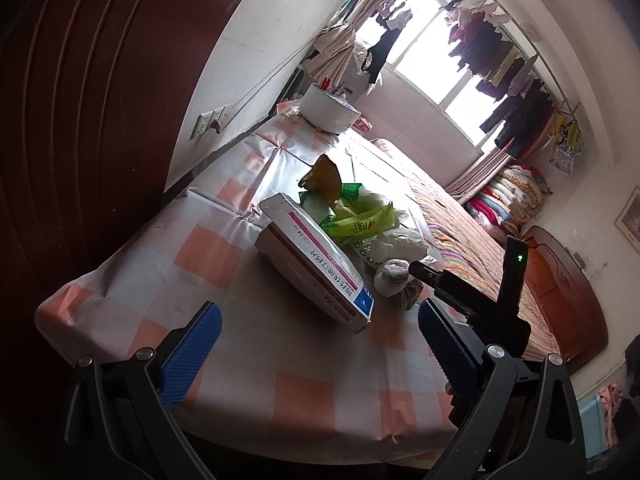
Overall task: Collect trash
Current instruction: 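Grasp the clear plastic snack bag with the right gripper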
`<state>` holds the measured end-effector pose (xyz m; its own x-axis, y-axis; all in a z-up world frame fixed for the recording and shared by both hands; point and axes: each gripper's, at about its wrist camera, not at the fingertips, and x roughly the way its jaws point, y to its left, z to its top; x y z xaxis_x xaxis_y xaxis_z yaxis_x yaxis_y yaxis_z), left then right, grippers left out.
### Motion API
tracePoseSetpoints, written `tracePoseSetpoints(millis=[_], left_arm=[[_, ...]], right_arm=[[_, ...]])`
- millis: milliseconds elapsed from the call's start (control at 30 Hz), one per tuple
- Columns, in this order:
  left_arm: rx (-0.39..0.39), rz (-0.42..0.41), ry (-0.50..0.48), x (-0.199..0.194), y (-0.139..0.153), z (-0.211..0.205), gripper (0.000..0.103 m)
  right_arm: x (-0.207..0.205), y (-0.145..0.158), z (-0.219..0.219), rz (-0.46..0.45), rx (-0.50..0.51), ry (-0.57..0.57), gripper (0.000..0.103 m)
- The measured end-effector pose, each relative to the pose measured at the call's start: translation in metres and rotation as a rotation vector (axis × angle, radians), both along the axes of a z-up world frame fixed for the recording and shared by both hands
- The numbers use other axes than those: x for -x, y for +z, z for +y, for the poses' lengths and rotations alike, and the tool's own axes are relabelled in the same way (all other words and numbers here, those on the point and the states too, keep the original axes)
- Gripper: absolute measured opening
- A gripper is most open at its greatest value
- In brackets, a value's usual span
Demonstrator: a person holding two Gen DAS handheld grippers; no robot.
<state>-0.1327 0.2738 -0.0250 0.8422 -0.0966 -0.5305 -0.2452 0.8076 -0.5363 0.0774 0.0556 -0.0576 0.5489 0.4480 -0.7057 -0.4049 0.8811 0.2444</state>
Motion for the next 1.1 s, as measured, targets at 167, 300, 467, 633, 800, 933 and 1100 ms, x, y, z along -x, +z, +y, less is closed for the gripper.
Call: tracePoseSetpoints(millis=[167,300,467,633,800,933,1100], left_arm=[[-0.004,0.0,-0.002,0.001,0.001,-0.001,0.096],[-0.013,0.001,-0.009,0.001,0.002,-0.003,0.096],[-0.014,0.004,-0.015,-0.002,0.003,-0.006,0.096],[-0.014,0.016,-0.025,-0.008,0.002,-0.012,0.096],[-0.029,0.028,-0.017,-0.014,0.003,-0.017,0.096],[-0.056,0.046,0.003,-0.022,0.004,-0.019,0.096],[-0.077,0.087,0.017,-0.043,0.008,-0.025,0.096]], right_arm=[[-0.019,-0.012,0.013,0.053,0.011,-0.008,0.097],[-0.022,-0.016,0.026,0.057,0.038,0.001,0.093],[-0.018,-0.011,0.025,0.021,0.056,0.029,0.062],[-0.012,-0.011,0.012,0.017,0.028,0.037,0.052],[0.002,-0.007,-0.004,0.006,-0.015,0.036,0.05],[0.016,0.003,-0.022,-0.013,-0.052,0.029,0.05],[0.038,0.02,-0.044,-0.041,-0.093,0.023,0.05]])
